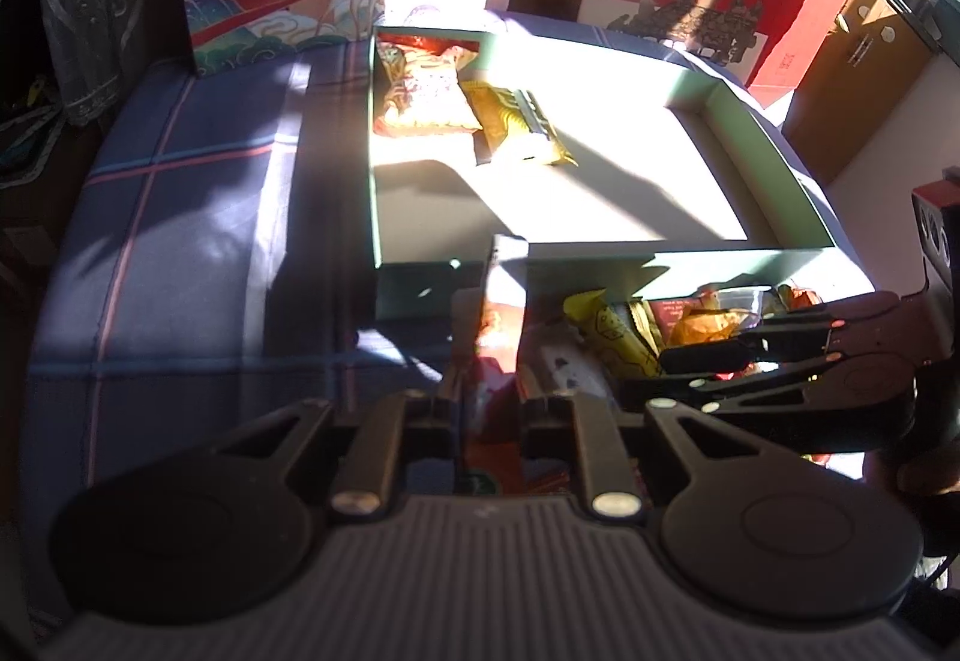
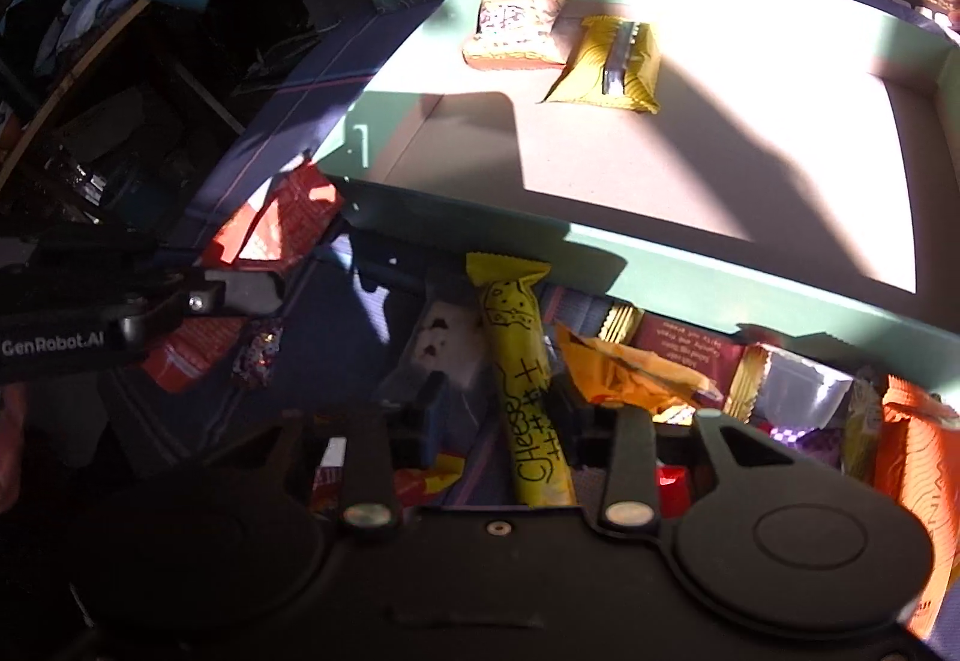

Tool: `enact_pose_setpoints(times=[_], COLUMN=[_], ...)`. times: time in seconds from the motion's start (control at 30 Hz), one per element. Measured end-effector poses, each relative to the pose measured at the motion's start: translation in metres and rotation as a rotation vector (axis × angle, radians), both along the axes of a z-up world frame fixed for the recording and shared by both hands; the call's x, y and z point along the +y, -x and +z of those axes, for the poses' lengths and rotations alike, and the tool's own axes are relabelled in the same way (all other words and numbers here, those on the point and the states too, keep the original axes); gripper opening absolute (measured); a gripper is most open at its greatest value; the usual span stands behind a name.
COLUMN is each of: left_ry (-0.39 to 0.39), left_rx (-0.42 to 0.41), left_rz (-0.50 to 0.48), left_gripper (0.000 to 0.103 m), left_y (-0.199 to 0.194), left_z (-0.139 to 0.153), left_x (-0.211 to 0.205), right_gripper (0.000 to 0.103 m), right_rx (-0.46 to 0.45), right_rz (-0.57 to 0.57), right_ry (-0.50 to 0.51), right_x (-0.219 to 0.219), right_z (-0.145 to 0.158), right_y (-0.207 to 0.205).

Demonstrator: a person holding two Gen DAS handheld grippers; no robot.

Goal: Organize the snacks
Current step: 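Lift both snacks into the green box beside the first packets and release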

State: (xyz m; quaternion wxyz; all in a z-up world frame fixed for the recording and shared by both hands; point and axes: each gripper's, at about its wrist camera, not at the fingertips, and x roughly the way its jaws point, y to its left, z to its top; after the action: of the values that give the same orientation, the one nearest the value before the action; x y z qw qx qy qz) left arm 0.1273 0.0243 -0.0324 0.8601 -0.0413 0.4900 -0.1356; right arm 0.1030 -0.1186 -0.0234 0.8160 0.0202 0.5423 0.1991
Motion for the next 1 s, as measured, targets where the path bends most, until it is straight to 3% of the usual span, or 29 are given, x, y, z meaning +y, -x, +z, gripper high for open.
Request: enact_pose_setpoints(times=[0.17,0.33,0.47,0.63,0.8,1.0], left_ry=[0.011,0.028,0.047,0.069,0.061,-0.007], left_rx=[-0.002,0.002,-0.024,-0.065,-0.088,-0.065], left_rz=[0.001,0.002,0.018,0.023,0.017,0.034], left_gripper=[0.016,0.016,0.016,0.016,0.016,0.016], left_y=[0.003,0.005,0.006,-0.01,-0.054,-0.113], left_z=[-0.001,-0.005,0.006,0.021,0.024,0.001], left_x=[0.003,0.0,0.005,0.005,-0.01,-0.021], right_gripper=[0.034,0.02,0.02,0.02,0.02,0.02], right_rx=[0.022,-0.003,0.035,-0.035,-0.061,-0.028], right_rz=[0.003,-0.009,-0.01,-0.039,-0.148,-0.23], right_ry=[0.057,0.085,-0.025,-0.123,-0.175,-0.172], right_x=[0.0,0.009,0.005,-0.007,-0.015,-0.012], right_z=[-0.016,-0.02,0.005,0.055,0.069,0.047], right_y=[0.003,0.004,0.007,0.006,-0.05,-0.123])
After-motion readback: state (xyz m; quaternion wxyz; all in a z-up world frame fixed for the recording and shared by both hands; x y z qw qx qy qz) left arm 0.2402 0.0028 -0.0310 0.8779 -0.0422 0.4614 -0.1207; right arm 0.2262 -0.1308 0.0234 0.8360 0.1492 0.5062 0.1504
